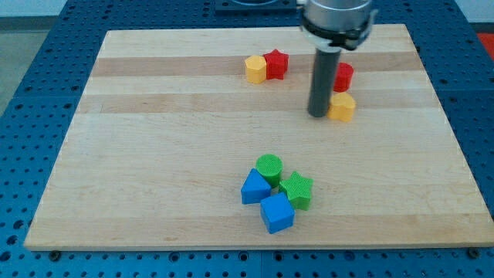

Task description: Slide the hexagon into the red circle

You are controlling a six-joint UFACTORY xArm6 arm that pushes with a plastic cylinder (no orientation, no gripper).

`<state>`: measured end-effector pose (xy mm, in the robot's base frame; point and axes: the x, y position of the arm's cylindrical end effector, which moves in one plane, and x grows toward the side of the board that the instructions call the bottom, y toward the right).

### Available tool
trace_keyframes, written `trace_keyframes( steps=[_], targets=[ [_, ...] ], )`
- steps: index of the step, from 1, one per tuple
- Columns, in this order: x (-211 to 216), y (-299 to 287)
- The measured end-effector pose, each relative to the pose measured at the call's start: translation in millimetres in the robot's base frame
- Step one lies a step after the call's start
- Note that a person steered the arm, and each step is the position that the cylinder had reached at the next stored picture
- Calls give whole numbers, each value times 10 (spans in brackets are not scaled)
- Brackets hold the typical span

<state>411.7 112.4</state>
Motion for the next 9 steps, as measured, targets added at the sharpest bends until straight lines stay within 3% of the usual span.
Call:
trace_keyframes(
  steps=[2, 3, 5, 6, 7, 9],
  targets=[
    [0, 473],
    [0, -75],
    [-602, -2006],
    [-961, -2062],
    [-1037, -1806],
    [-821, -1008]
  ],
)
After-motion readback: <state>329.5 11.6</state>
